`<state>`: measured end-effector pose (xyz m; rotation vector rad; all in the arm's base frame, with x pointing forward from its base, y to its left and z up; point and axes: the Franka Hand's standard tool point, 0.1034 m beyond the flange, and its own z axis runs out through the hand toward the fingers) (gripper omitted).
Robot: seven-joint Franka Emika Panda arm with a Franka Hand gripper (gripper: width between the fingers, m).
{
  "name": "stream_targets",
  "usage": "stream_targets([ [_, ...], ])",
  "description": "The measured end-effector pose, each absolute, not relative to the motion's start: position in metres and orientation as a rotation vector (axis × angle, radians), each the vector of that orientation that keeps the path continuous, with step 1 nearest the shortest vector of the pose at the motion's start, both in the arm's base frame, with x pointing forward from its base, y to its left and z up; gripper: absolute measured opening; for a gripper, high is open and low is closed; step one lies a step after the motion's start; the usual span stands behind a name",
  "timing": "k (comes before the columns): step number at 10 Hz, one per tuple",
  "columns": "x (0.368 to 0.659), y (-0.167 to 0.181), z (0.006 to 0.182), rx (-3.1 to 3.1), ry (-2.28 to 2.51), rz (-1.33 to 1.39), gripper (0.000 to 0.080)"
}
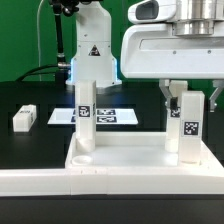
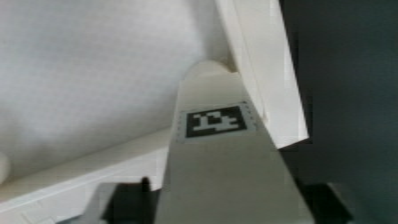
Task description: Assemble desk
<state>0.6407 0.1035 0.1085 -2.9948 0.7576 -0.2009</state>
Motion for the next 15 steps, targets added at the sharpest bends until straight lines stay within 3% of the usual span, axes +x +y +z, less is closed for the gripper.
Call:
stream_targets([
  [1,0.6407,0.1033,0.1083,-2.965,0.853,-0.198,0.0287],
  [9,0.6413,0.1033,0.1069,-2.075,2.154,-0.079,0.029],
  [13,0.6416,0.1009,0.107,-2.134,2.106,-0.091,0.0291],
  [14,0.6428,0.0997,0.1077,-2.373,1.85,-0.127,0.0472],
  [15,0.6443,0.0989,0.1083,-2.506,1.662,-0.144,0.0598],
])
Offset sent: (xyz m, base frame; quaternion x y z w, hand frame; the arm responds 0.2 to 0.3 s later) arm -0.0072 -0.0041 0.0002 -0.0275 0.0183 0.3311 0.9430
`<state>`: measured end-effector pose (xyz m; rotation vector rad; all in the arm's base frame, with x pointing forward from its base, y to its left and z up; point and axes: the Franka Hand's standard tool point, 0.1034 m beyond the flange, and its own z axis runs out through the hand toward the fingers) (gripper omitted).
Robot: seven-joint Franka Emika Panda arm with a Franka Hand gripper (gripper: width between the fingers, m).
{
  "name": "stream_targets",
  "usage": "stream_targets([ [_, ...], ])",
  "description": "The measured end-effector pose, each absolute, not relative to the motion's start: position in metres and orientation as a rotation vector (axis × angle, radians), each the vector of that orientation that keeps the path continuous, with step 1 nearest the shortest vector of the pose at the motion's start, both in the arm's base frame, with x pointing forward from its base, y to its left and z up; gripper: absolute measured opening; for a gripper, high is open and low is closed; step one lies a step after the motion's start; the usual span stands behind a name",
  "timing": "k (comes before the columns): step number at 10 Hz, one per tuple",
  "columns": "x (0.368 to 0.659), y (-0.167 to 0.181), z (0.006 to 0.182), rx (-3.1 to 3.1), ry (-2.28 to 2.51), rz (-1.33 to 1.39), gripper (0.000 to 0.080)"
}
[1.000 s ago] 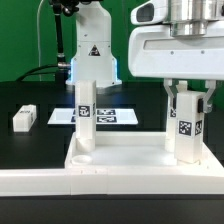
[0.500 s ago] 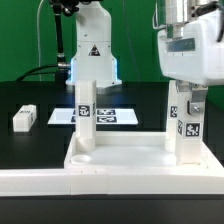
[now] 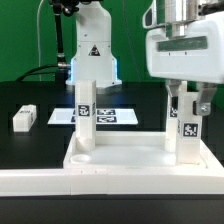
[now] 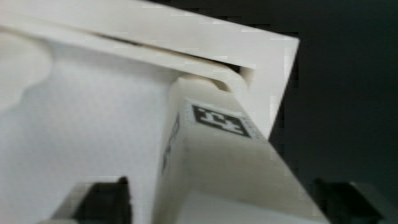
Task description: Assemble desk
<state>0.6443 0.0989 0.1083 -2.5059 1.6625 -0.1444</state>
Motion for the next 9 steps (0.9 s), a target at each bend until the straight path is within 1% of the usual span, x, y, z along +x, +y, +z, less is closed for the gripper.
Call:
stream_targets([
  [1,0.6453,0.0997,0.108,-2.599,1.5,-0.174,0.0598],
  [2,0.6421,0.1028,0.1073,-2.64,1.424,-0.212,0.0634],
  [3,0.6426,0.1003,0.1072,-2.687,1.348,-0.218,0.0645],
  [5,0.643,0.0985,0.1074,-2.805,1.141,-0.241,0.0649],
  [7,0.6439,0.0995,0.1079,-3.09,0.43,-0.268,0.0649],
  [8,0.6465,0.0978,0.1099,-3.121,0.233,-0.226,0.0649],
  [9,0.648,0.0972,0.1101,-3.123,0.221,-0.246,0.0649],
])
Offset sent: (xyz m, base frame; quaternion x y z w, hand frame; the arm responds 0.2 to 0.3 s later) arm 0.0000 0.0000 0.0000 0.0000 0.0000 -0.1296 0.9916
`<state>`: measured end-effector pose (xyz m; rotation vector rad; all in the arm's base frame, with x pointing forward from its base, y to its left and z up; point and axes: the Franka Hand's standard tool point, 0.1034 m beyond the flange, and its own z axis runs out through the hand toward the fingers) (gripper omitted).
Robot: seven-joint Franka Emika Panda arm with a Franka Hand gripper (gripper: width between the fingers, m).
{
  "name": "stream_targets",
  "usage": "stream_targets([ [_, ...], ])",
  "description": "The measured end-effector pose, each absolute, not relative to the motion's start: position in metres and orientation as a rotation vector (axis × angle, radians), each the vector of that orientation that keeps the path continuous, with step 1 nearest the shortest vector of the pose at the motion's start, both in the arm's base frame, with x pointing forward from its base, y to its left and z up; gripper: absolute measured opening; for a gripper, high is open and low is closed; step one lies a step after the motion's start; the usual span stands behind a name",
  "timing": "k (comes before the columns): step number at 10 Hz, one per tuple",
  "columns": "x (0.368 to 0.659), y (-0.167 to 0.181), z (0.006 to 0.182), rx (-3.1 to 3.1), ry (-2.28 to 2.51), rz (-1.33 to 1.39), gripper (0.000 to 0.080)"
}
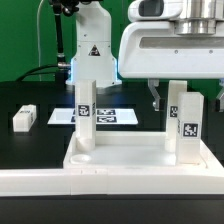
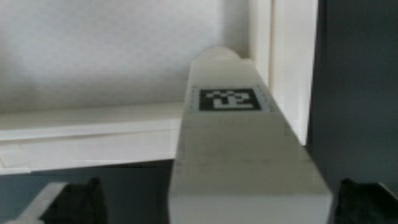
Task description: Assemble desk
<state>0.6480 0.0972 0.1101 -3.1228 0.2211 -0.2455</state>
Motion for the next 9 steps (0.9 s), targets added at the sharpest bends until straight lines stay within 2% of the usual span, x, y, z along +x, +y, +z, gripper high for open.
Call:
stream_targets([
  [1,0.6473,0.097,0.1091,-3.12,0.246,-0.243,0.0649],
  [2,0.6474,0.0967,0.1091,-3.114,0.293,-0.243,0.0519],
  [3,0.6474,0.0967,0.1091,-3.104,0.347,-0.242,0.0519],
  [4,0.6474,0.097,0.1091,-3.08,0.481,-0.24,0.0381],
  [5,0.6473,0.0968,0.109,-3.058,0.577,-0.239,0.0286],
  [9,0.6512,0.0962,0.1083,-2.857,1.205,-0.099,0.0287],
])
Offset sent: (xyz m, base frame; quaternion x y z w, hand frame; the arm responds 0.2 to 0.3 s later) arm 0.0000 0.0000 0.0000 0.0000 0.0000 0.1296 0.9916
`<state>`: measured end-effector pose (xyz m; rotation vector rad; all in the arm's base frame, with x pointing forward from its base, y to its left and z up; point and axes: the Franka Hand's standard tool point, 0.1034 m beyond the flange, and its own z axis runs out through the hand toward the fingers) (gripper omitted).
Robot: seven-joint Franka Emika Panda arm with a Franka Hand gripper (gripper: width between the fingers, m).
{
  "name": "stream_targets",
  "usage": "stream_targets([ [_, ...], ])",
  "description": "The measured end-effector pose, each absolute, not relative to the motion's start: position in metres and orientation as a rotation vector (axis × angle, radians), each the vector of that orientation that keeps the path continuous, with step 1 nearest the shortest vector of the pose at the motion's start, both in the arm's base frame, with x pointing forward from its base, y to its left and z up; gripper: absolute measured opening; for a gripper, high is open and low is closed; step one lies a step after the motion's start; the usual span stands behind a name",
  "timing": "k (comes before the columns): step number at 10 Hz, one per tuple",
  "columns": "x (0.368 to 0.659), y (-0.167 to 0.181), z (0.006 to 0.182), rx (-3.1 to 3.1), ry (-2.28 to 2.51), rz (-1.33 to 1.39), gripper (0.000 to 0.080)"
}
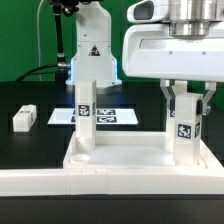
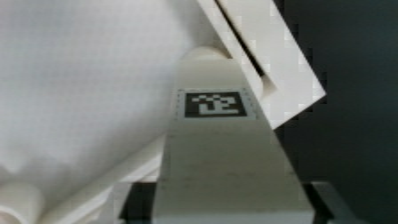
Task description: Assemble desk
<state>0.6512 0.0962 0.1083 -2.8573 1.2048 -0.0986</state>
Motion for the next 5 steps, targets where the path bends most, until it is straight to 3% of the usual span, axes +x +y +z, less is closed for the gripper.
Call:
stream_targets([
  [5,0.6464,0.1082,0.1064,-2.257,2.058,-0.027,0.0288],
])
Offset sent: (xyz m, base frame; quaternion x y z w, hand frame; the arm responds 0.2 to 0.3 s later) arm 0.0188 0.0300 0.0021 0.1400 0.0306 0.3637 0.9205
